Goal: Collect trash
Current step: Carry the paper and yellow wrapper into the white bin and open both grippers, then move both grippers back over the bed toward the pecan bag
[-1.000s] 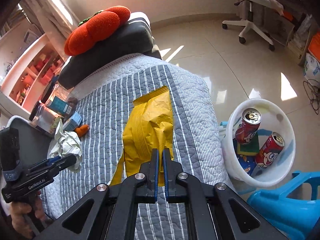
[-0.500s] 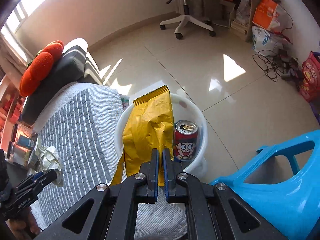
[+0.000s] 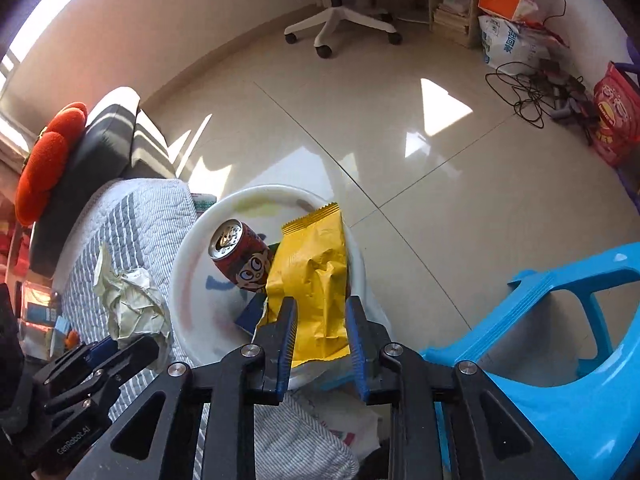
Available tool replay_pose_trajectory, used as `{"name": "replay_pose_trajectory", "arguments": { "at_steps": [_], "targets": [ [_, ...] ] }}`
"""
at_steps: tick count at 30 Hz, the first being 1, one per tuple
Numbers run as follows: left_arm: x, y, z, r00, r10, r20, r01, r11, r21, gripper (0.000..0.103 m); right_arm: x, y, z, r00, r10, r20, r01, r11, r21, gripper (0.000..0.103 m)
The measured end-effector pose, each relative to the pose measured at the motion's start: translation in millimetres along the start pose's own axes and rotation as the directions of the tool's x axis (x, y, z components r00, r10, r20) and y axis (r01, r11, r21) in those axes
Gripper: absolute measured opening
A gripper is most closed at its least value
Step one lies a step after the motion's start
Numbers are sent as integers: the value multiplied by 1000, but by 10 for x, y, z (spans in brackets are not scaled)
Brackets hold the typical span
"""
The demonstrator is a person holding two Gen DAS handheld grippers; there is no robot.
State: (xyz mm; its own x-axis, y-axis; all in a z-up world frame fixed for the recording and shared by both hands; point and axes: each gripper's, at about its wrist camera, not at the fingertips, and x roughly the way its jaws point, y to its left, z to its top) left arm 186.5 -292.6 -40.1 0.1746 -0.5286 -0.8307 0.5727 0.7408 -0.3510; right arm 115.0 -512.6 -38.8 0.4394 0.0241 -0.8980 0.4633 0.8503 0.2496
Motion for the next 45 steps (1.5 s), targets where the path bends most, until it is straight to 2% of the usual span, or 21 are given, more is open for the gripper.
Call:
{"name": "replay_pose_trajectory", "arguments": {
  "at_steps": [1, 8, 9, 11, 12, 13, 17, 19, 26, 30, 37, 45],
  "targets": [
    [22, -17, 8, 1000, 0, -4, 0, 1000, 2, 39, -15, -31, -2, 1000, -4, 4, 4, 1000, 14, 52],
    [141, -47, 45, 1000, 10, -19, -9, 1000, 1, 42, -121, -169, -25, 1000, -5, 19, 5, 999, 50, 58],
    [140, -48, 49, 1000, 2, -11, -2, 1000, 2, 46, -135, -181, -28, 1000, -7, 21, 6, 999, 52, 58],
    [117, -35, 56, 1000, -29, 2, 29, 1000, -1, 62, -162, -203, -40, 1000, -4, 25, 3, 998, 59, 59],
    [94, -32, 58, 1000, -28, 12, 28, 1000, -7, 75, -176, -209, -45, 1000, -2, 27, 0, 998, 62, 60],
    [63, -30, 54, 1000, -18, 24, 18, 1000, -9, 82, -190, -208, -44, 1000, 1, 29, -3, 998, 64, 61],
    [-51, 7, 18, 999, 29, 24, -30, 1000, 10, 85, -251, -182, -56, 999, 3, 45, -6, 998, 58, 63],
    [-101, 35, -3, 998, 54, 22, -54, 998, 18, 100, -272, -154, -63, 999, 3, 49, -6, 998, 55, 65],
    [-419, 222, -155, 993, 105, 52, -106, 994, 27, 102, -376, 12, -125, 998, -11, 65, 10, 1000, 27, 69],
    [-628, 390, -277, 990, 132, 55, -133, 991, 13, 102, -461, 194, -187, 996, -22, 84, 24, 1000, -17, 74],
    [-1023, 802, -564, 980, 186, 75, -182, 981, -62, 102, -545, 612, -338, 994, -27, 107, 39, 993, -113, 85],
    [-1373, 1279, -945, 964, 258, 63, -246, 958, -150, 102, -543, 1169, -517, 995, -6, 100, 29, 972, -233, 86]
  ]
}}
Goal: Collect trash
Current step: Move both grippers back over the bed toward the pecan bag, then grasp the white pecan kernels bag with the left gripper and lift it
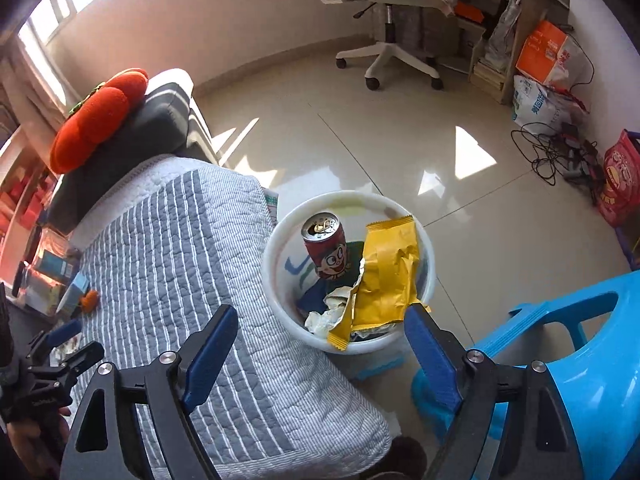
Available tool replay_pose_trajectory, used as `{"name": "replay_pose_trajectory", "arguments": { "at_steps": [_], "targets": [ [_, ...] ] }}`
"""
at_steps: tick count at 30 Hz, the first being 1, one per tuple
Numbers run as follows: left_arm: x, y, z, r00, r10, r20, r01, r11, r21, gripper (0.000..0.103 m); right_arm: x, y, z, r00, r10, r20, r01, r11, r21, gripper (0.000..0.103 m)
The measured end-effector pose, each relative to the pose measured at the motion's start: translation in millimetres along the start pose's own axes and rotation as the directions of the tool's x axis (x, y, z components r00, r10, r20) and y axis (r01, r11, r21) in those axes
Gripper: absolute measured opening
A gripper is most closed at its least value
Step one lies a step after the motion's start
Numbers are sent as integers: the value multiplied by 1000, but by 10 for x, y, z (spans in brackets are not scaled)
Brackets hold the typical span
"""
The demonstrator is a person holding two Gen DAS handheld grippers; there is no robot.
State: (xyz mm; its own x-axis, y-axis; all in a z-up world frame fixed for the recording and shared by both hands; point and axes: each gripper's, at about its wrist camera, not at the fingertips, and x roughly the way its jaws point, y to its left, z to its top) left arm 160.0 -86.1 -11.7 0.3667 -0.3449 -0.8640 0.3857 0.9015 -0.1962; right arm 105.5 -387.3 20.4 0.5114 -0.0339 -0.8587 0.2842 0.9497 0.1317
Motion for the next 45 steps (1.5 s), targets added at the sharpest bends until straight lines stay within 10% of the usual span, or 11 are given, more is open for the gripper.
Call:
{"name": "replay_pose_trajectory", "arguments": {
  "at_steps": [15, 30, 45],
  "targets": [
    [-539, 1327, -383, 991, 130, 20, -118, 949, -291, 102, 230, 1050, -85, 997, 54, -47, -60, 988, -144, 87],
    [-392, 2734, -772, 965, 231, -122, -258, 763, -592, 96, 649, 1902, -180, 988, 85, -129, -113, 968, -222, 87],
    [414, 2608, -588, 941, 226, -251, -312, 864, -395, 79, 934, 2129, -217, 983, 55, -173, -98, 963, -250, 87]
  ]
}}
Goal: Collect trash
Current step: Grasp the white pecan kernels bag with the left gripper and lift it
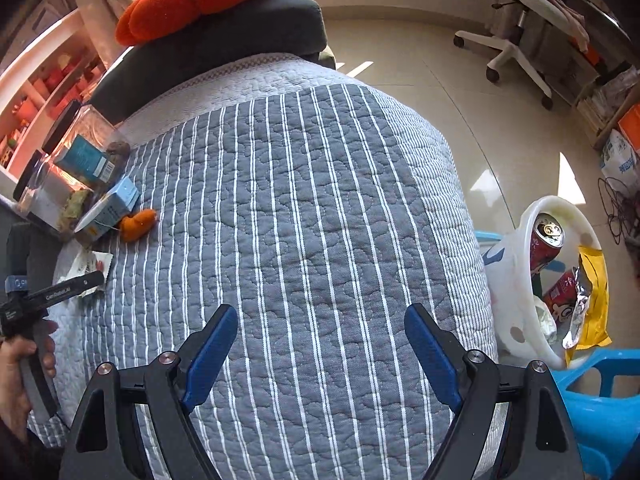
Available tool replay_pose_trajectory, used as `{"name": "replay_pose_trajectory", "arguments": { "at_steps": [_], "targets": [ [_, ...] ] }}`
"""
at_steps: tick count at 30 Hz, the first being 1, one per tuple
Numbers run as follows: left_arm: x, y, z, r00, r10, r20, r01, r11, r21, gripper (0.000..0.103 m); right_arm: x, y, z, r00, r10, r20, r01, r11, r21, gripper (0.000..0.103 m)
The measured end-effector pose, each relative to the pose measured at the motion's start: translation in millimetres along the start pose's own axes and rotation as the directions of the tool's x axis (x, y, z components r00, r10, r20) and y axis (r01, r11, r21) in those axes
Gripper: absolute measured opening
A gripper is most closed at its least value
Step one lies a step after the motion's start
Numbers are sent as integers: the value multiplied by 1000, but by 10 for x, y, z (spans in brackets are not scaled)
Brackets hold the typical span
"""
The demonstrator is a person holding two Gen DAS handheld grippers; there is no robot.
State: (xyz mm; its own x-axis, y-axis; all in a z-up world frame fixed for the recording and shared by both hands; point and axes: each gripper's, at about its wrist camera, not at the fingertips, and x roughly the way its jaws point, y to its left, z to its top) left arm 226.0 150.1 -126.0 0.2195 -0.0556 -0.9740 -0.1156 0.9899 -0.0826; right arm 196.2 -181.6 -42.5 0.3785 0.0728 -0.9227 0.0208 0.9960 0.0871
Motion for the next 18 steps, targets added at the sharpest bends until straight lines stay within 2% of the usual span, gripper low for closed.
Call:
{"name": "replay_pose_trajectory", "arguments": {
  "at_steps": [5, 8, 10, 11, 14, 16, 18],
  "targets": [
    [30, -274, -45, 999, 50, 0, -50, 995, 90, 77, -10, -21, 4, 1000, 6, -2, -6, 1000, 0, 87],
    [2, -407, -99, 998, 54, 12, -55, 991, 118, 63, -25, -44, -7, 1000, 7, -3, -7, 1000, -2, 87],
    [-32, -448, -129, 999, 42, 13, -43, 992, 119, 50, -42, -67, -14, 1000, 4, -1, -4, 1000, -3, 87],
    [-52, -475, -140, 999, 43, 15, -45, 992, 121, 47, -51, -76, -16, 1000, 3, 0, -3, 1000, -2, 87],
    [-97, -526, -156, 998, 52, 21, -54, 991, 122, 29, -70, -107, -25, 1000, -3, 4, 3, 1000, 4, 87],
    [-126, -574, -144, 999, 45, 21, -47, 992, 117, 13, -72, -125, -29, 1000, -6, 4, 6, 1000, 9, 87],
    [-174, -584, -148, 999, 28, 24, -31, 993, 111, 10, -69, -135, -32, 1000, -9, 2, 9, 1000, 11, 87]
  ]
}}
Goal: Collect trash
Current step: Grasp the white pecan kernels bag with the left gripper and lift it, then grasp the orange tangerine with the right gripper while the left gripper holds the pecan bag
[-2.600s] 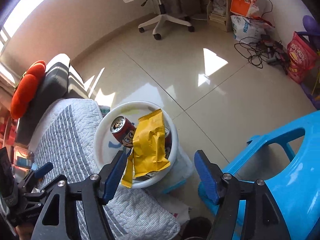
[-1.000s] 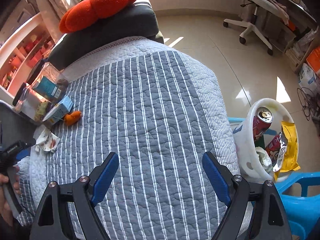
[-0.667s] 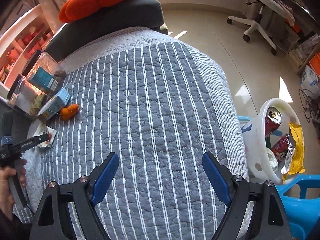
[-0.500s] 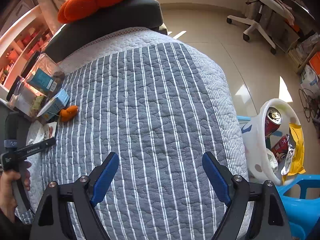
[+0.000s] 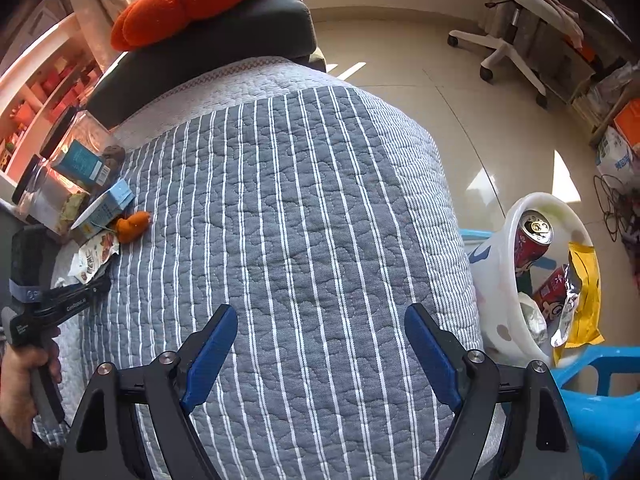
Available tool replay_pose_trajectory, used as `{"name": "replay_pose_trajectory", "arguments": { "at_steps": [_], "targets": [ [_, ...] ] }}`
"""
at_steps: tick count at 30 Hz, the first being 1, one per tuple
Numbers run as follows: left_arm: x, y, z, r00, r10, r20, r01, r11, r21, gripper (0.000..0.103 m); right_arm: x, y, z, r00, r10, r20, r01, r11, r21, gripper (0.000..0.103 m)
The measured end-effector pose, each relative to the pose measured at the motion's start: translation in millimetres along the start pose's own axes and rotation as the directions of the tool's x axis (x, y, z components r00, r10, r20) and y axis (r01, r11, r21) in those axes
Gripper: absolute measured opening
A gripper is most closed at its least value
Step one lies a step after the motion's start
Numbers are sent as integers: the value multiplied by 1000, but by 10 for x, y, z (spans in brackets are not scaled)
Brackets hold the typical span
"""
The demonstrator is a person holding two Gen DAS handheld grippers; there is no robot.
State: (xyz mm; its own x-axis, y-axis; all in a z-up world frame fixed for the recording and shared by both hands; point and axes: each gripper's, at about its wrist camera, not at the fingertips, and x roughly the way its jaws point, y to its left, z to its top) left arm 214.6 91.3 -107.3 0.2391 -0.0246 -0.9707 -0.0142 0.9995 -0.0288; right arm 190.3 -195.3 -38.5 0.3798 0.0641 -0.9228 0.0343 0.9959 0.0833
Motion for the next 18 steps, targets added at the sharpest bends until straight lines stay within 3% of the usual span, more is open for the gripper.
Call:
{"name": "replay_pose_trajectory", "arguments": {
  "at_steps": [11, 18],
  "targets": [
    [-783, 234, -172, 985, -132, 115, 134, 991, -14, 9, 143, 227, 67, 1000, 13, -9, -13, 1000, -21, 87],
    [-1111, 722, -247, 964, -178, 197, 196, 978, -77, 9, 314, 549, 151, 999, 50, -13, -51, 998, -44, 87]
  ]
}}
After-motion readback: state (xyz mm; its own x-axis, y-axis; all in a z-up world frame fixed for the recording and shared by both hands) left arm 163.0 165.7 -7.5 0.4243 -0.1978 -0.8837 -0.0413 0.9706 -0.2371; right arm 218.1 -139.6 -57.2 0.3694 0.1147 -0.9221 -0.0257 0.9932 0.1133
